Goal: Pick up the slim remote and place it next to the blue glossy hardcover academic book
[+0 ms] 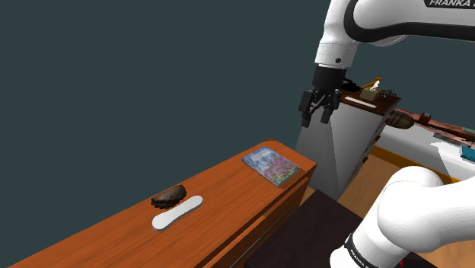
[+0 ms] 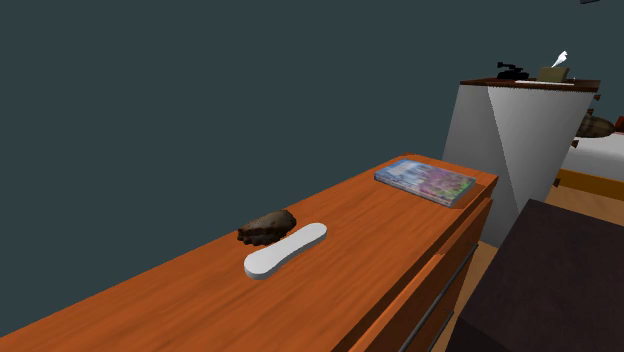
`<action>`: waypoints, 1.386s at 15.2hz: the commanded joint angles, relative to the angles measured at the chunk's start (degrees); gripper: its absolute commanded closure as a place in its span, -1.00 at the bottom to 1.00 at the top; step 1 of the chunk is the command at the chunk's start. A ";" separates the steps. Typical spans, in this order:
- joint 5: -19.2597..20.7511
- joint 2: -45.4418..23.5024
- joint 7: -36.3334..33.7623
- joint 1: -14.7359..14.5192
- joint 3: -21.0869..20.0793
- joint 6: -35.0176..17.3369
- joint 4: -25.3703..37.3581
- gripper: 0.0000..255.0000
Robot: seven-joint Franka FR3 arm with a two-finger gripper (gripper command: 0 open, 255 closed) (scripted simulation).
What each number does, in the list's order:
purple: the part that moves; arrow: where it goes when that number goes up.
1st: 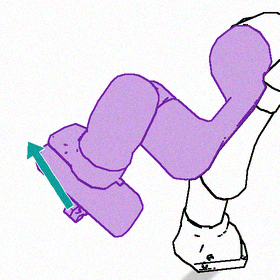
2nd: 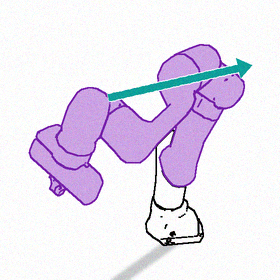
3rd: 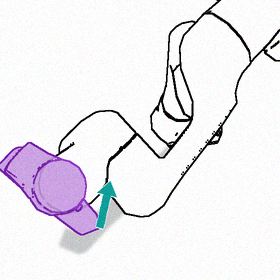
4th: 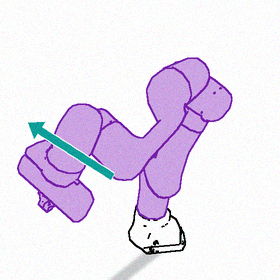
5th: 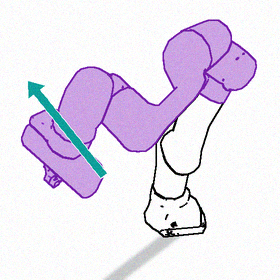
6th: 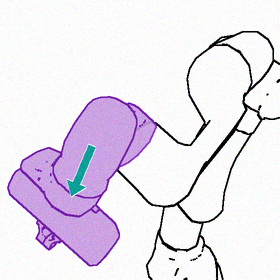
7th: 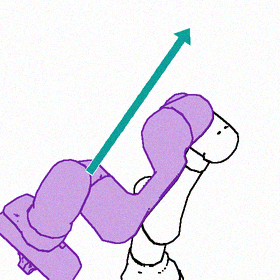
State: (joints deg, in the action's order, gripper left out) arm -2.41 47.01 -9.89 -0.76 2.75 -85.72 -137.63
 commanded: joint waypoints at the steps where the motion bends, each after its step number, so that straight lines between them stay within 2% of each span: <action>1: 0.00 0.00 0.00 0.00 0.00 0.00 0.00 -1.00; 6: -5.45 1.01 -11.54 0.19 -6.98 -6.85 -6.74 -1.00; 11: -11.04 -1.27 -22.86 -0.08 -14.54 -14.91 -11.06 -1.00; 17: -16.61 -8.79 -36.22 0.28 -24.13 -26.07 -12.67 -1.00; 21: -18.39 -16.46 -45.39 1.73 -30.68 -34.01 -11.55 -1.00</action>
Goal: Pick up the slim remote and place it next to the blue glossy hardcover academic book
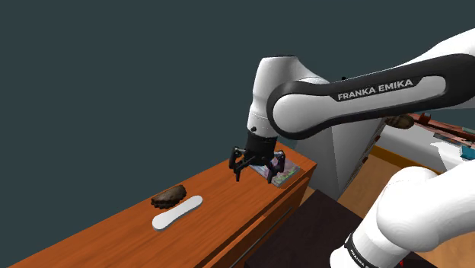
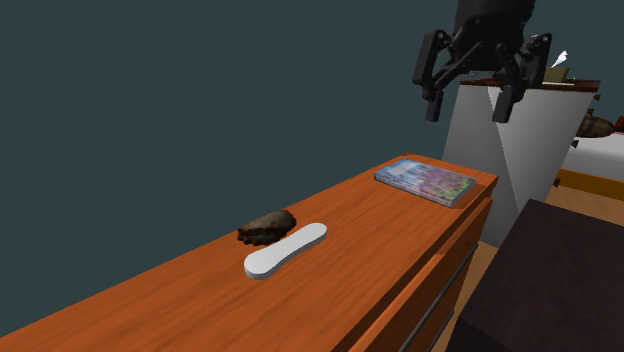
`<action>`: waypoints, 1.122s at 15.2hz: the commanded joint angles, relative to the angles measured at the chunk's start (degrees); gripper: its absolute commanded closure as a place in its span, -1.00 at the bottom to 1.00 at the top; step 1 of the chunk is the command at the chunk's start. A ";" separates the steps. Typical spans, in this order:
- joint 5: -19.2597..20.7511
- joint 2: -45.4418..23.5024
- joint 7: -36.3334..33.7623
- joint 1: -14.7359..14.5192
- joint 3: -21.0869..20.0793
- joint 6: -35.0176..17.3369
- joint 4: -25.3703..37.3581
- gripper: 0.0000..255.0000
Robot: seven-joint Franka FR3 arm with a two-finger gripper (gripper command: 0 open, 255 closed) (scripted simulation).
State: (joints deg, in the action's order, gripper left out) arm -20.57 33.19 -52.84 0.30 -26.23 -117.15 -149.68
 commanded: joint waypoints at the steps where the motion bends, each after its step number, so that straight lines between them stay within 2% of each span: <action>1: -0.30 -4.84 -4.84 1.26 -3.37 -4.58 1.04 -1.00; 4: 0.90 -12.05 -12.60 3.56 -8.36 -10.48 3.21 -1.00; 6: 3.17 -17.39 -18.49 5.50 -11.62 -14.26 5.08 -1.00; 8: 7.04 -23.21 -25.25 7.59 -14.64 -17.80 7.26 -1.00; 11: 16.40 -32.93 -37.47 9.97 -17.69 -22.14 11.19 -1.00; 14: 27.81 -42.91 -50.59 8.66 -16.47 -24.45 16.13 -1.00; 17: 36.12 -51.36 -60.96 3.95 -11.76 -25.18 21.93 -1.00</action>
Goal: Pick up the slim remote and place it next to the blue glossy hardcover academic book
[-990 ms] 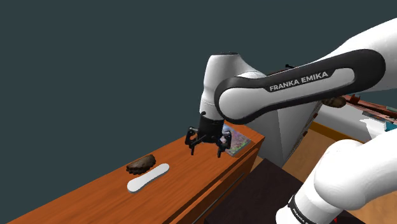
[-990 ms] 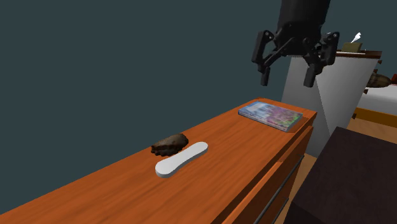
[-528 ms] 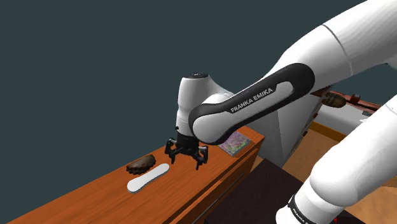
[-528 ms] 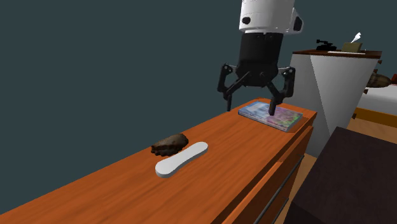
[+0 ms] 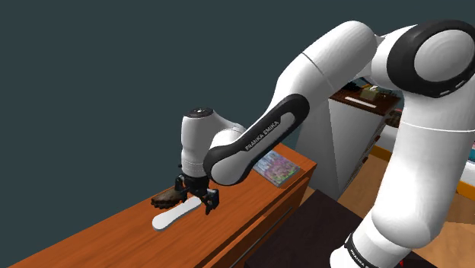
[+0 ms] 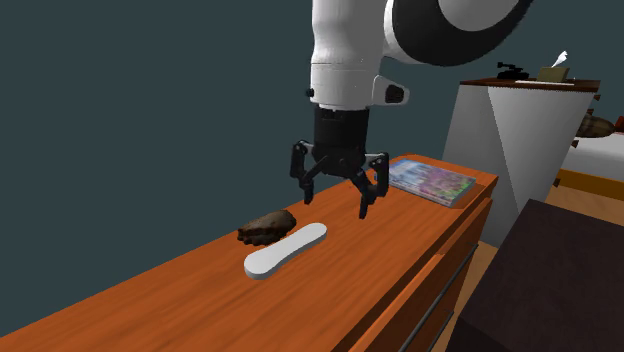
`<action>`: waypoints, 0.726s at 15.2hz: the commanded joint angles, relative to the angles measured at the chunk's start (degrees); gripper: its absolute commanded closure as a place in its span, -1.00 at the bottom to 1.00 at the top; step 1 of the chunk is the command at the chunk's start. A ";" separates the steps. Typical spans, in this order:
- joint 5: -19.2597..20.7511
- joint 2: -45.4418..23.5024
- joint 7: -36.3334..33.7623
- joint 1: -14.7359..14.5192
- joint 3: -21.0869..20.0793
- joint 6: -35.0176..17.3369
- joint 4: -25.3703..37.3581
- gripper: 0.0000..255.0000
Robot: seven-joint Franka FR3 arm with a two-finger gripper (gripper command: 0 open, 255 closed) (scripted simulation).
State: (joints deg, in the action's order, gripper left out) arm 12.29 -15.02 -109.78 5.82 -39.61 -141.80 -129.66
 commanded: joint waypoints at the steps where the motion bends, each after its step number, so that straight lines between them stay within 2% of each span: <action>1: 5.24 -5.66 -6.82 -3.24 3.29 -0.59 3.98 -1.00; 6: 11.11 -17.06 -17.38 -10.58 10.64 -0.18 15.09 -1.00; 11: 12.87 -27.77 -24.28 -15.93 16.13 1.33 27.64 -1.00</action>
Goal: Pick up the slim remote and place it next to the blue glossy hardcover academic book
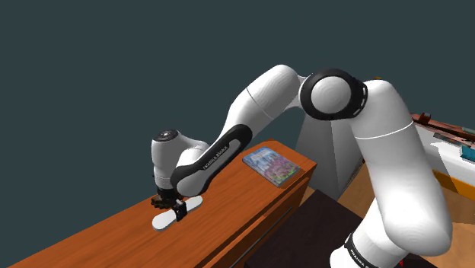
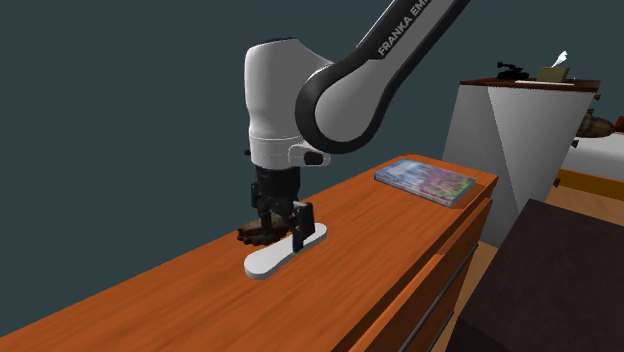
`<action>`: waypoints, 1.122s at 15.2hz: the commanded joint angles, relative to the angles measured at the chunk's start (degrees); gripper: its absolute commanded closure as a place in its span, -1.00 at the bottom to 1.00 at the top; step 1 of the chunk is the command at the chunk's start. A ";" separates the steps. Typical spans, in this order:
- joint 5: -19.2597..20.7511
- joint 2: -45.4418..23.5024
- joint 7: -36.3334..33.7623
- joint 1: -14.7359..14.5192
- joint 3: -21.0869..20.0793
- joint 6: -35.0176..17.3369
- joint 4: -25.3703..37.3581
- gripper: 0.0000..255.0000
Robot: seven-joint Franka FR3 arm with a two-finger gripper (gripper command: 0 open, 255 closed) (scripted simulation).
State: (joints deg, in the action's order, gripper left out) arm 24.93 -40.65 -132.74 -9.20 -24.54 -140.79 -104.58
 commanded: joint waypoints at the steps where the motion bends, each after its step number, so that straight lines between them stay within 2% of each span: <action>1: 0.26 -4.30 -2.40 -1.78 1.97 0.76 5.29 -1.00; 2: 0.23 -6.47 -3.40 -2.60 2.82 1.26 8.10 -1.00; 10: 1.58 -11.75 -4.29 -4.06 4.69 -1.33 10.94 -1.00; 17: 1.61 -11.75 -4.31 -4.04 4.67 -1.32 10.94 -1.00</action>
State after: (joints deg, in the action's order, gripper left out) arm 26.52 -52.28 -137.02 -13.37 -20.08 -142.15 -93.54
